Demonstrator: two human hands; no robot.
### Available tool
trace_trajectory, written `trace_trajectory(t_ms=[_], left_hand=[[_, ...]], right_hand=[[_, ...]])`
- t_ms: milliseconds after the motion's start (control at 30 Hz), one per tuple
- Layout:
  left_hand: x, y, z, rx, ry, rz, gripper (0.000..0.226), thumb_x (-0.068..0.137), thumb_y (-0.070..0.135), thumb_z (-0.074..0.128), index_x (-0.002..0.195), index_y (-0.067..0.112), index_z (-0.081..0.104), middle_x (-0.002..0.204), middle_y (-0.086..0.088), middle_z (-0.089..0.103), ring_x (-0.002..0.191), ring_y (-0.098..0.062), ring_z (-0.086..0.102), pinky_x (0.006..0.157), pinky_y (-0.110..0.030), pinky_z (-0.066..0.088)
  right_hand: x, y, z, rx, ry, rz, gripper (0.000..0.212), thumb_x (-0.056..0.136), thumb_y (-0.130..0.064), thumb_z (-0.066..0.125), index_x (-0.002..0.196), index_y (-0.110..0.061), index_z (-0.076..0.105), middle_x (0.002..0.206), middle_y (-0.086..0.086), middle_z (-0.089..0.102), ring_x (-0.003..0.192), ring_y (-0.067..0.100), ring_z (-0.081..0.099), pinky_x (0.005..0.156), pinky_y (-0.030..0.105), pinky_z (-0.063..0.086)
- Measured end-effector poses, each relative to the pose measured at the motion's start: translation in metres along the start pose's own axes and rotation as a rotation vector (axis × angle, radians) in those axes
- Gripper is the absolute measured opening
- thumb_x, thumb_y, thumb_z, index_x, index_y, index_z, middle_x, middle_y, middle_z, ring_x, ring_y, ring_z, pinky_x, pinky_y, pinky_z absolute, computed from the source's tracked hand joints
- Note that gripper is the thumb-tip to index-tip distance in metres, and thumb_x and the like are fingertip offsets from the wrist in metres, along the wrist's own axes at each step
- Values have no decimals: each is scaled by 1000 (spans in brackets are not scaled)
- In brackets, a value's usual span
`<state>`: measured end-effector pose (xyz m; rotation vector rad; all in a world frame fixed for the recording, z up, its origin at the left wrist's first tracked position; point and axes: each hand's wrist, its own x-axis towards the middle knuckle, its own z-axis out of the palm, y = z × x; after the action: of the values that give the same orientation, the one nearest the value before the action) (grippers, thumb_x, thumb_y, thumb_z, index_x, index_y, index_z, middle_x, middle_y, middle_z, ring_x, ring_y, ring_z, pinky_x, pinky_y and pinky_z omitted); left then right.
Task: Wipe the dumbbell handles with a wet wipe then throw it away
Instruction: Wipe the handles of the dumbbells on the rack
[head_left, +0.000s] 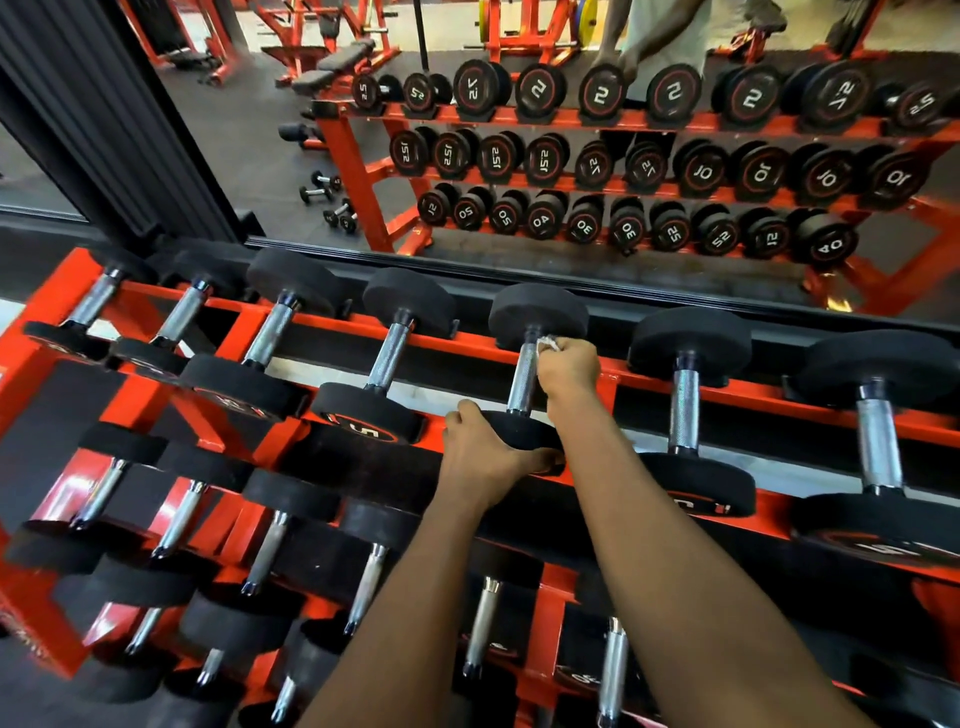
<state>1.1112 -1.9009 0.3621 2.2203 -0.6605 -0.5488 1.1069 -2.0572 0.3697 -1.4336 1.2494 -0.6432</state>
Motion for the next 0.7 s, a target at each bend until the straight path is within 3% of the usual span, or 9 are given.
trace_trajectory(t_ms=[100,233,333,433,600,700], left_hand=[[-1,0,0,-11,-4,-6,100,39,64,88,113,16,42,119,-3,45,113,-24,49,96,-42,51],[0,-2,2,-6,15,5,98,42,61,92,113,16,42,118,-2,45,111,-23,50,94,-41,52],[-1,-1,1,-3,10,-1,102,40,61,90,117,13,43,119,-3,46,110,-23,52,91,-40,53],[-3,0,-1,3,0,1,103,43,60,91,120,12,42,120,-4,46,110,-23,51,89,-38,52],[-2,-1,0,2,25,15,101,44,57,95,118,12,42,120,-4,47,111,-23,52,91,-36,51],[-3,0,1,-4,22,8,101,45,57,95,118,12,42,121,-4,46,112,-23,50,91,-34,49]], right_hand=[[-1,6,-2,-18,-32,9,12,86,-5,64,89,-4,76,77,4,67,72,18,57,58,25,43],[-11,27,-13,-185,-165,-86,20,82,-5,70,102,-7,77,100,11,75,91,21,68,84,32,55],[-16,21,-9,-324,-112,-136,15,83,-12,70,95,-8,78,89,9,74,88,26,67,76,30,52],[-14,13,-9,-325,-72,-97,14,84,-15,70,94,-10,78,93,13,74,92,30,68,75,32,50],[-23,39,-22,-418,-247,-27,4,79,-15,73,78,-13,77,82,6,74,80,23,69,72,32,54],[-16,37,-26,-325,-306,47,6,78,-13,75,73,-10,74,74,5,71,69,20,65,67,32,54]])
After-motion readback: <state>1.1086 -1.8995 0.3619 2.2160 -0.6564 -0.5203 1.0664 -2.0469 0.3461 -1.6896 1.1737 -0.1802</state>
